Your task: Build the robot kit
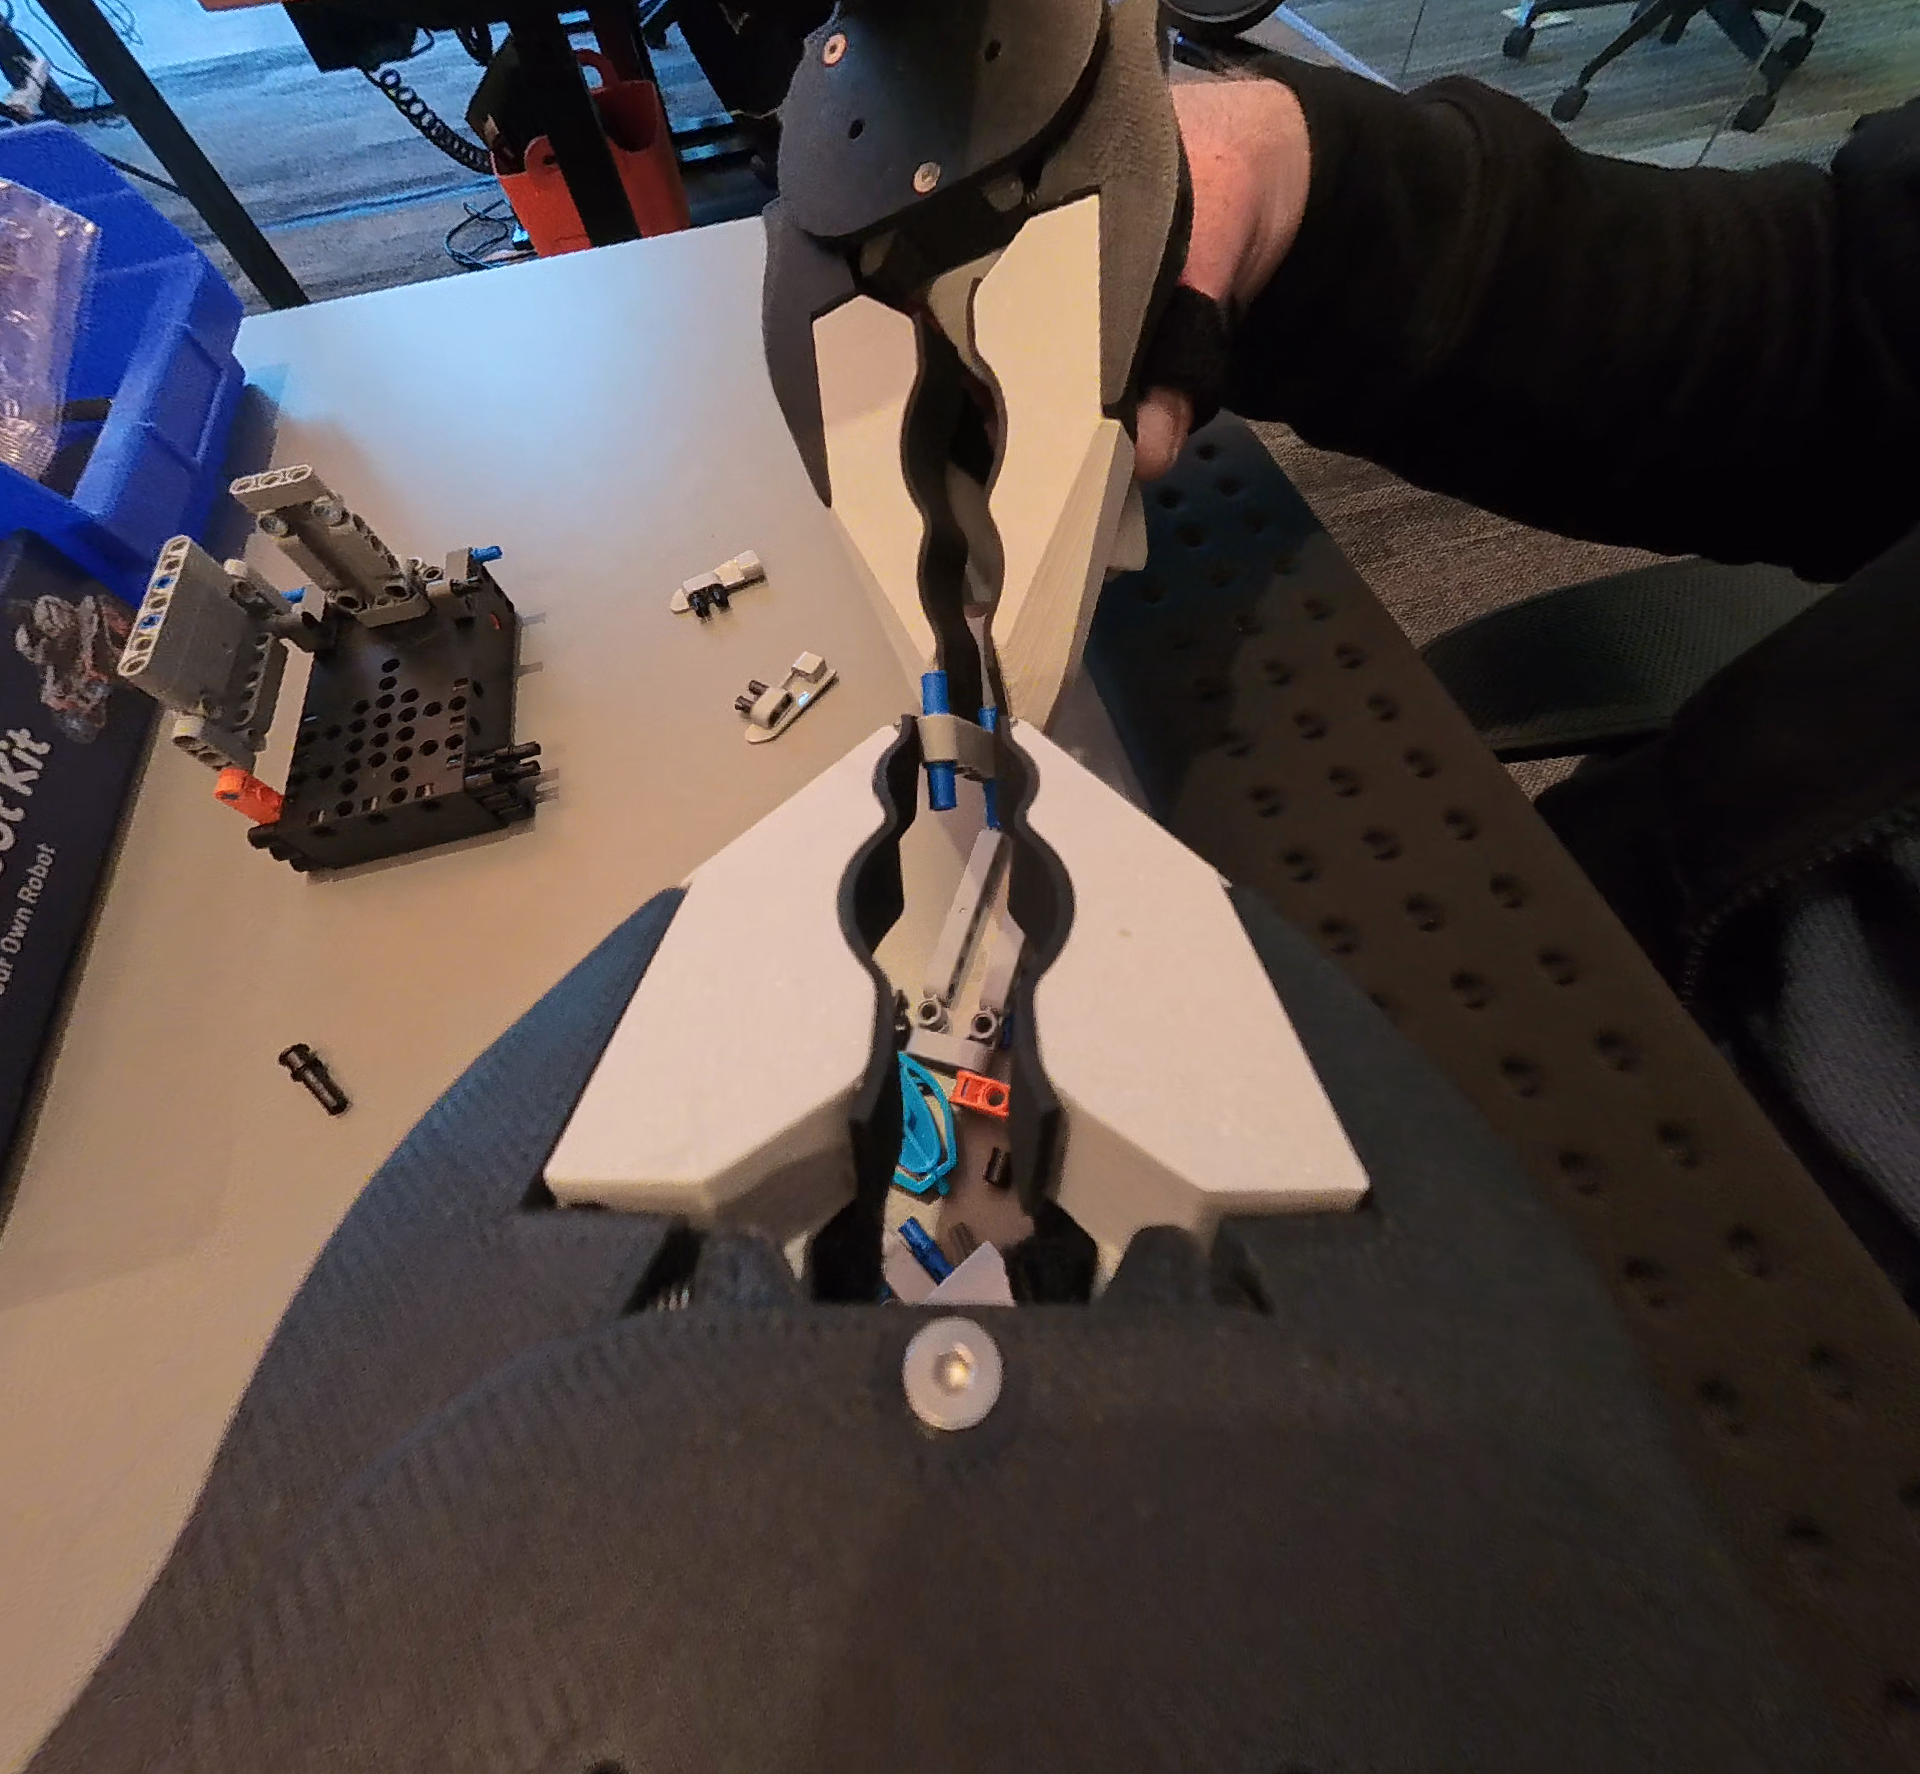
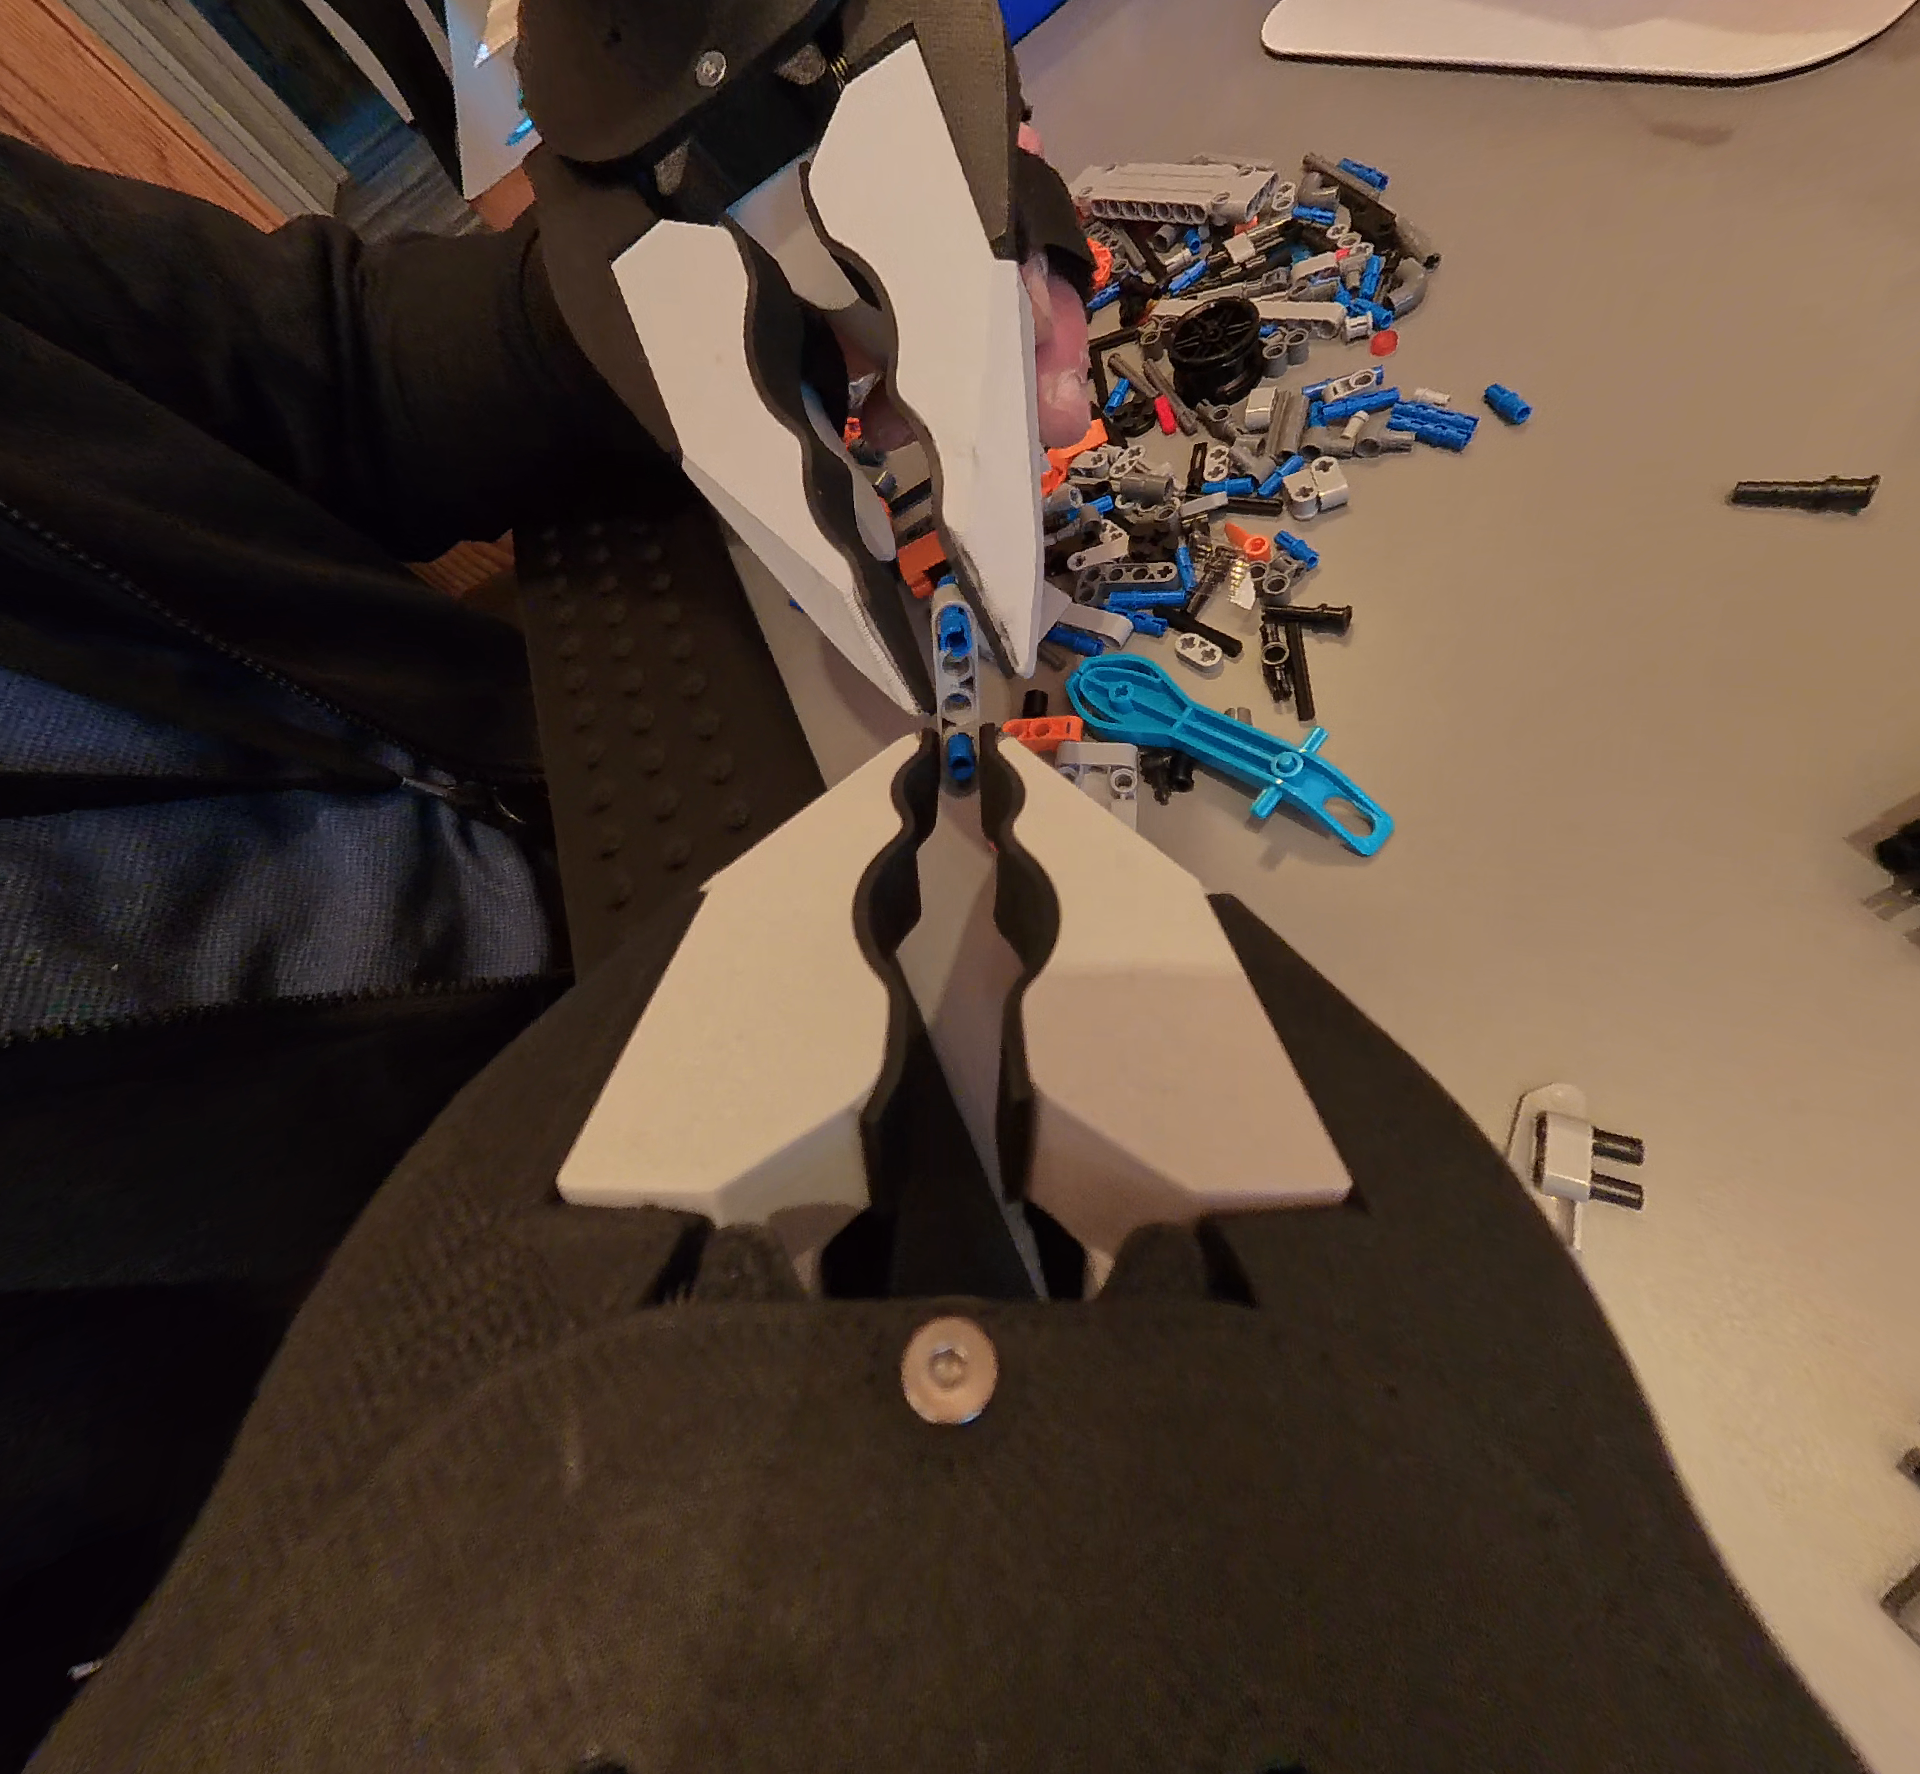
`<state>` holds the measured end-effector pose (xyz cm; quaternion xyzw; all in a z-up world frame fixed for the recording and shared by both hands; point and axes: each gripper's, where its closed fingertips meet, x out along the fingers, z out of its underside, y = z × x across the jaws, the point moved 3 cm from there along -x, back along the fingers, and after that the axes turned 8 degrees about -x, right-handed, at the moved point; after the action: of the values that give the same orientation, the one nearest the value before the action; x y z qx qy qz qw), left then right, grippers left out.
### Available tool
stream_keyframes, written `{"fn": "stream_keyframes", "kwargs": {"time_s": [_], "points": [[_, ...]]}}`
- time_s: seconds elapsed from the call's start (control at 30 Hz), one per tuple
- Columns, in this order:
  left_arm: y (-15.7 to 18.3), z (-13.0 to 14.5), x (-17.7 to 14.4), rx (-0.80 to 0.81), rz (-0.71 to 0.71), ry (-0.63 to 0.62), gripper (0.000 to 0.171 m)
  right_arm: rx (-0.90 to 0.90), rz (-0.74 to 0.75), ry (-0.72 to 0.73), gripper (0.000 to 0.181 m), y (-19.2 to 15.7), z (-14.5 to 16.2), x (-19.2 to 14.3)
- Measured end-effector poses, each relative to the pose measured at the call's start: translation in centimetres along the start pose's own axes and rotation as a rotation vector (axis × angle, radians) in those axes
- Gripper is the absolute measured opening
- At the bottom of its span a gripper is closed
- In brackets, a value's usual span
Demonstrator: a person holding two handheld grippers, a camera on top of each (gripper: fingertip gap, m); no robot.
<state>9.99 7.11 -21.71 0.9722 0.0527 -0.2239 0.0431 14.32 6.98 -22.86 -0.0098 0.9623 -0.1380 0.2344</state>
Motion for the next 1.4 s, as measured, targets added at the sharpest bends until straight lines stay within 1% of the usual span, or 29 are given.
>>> {"fn": "stream_keyframes", "kwargs": {"time_s": [0.17,0.23,0.33,0.43,0.5,0.53,0.6,0.67,0.77,0.9,0.97,1.07,1.17,1.23,1.33,1.4], "points": [[-0.4,-0.2,-0.6,-0.031,-0.001,0.009,0.01,-0.002,0.029,0.043,0.005,0.3,-0.3,-0.4],[-1.1,-0.3,-1.4,-0.029,-0.035,0.014,0.011,0.008,0.061,0.045,0.004,0.8,0.1,-0.7],[-2.6,-1.0,-3.8,-0.047,-0.105,0.036,0.014,0.054,0.077,0.039,0.005,1.5,0.9,-1.3],[-4.1,-1.9,-7.2,-0.036,-0.205,0.061,0.014,0.128,0.091,-0.037,0.005,2.2,2.6,-2.0],[-4.4,-2.1,-8.6,-0.058,-0.221,0.063,0.014,0.176,0.102,-0.1,0.005,2.8,3.9,-2.3],[-4.5,-1.7,-9.0,-0.07,-0.221,0.044,0.014,0.181,0.107,-0.112,0.005,3.0,4.2,-2.5],[-4.8,-0.9,-9.4,-0.072,-0.238,0.008,0.015,0.183,0.111,-0.106,0.005,3.3,4.3,-2.8],[-4.5,-0.1,-9.4,-0.089,-0.22,-0.024,0.017,0.183,0.144,-0.106,0.005,3.6,4.6,-3.4],[-4.4,1.6,-9.4,-0.076,-0.243,-0.117,0.017,0.211,0.168,-0.109,0.005,3.7,5.4,-4.7],[-4.2,2.3,-9.9,-0.097,-0.236,-0.127,0.016,0.284,0.101,-0.233,0.005,2.9,7.7,-5.0],[-4.3,2.5,-10.2,-0.105,-0.24,-0.134,0.016,0.308,0.06,-0.297,0.005,2.6,8.4,-4.4],[-4.1,2.9,-10.4,-0.114,-0.235,-0.144,0.016,0.329,0.059,-0.395,0.005,3.0,9.3,-3.3],[-4.1,3.6,-10.3,-0.115,-0.239,-0.168,0.016,0.336,0.083,-0.392,0.009,3.9,8.8,-2.8],[-4.1,3.8,-10.5,-0.122,-0.237,-0.169,0.016,0.326,0.143,-0.38,0.021,4.8,8.3,-2.9],[-4.3,3.8,-11.1,-0.127,-0.247,-0.159,0.016,0.318,0.193,-0.397,0.024,5.3,8.2,-3.4],[-4.4,3.8,-11.8,-0.126,-0.266,-0.157,0.017,0.297,0.23,-0.378,0.025,5.4,7.7,-4.2]]}}
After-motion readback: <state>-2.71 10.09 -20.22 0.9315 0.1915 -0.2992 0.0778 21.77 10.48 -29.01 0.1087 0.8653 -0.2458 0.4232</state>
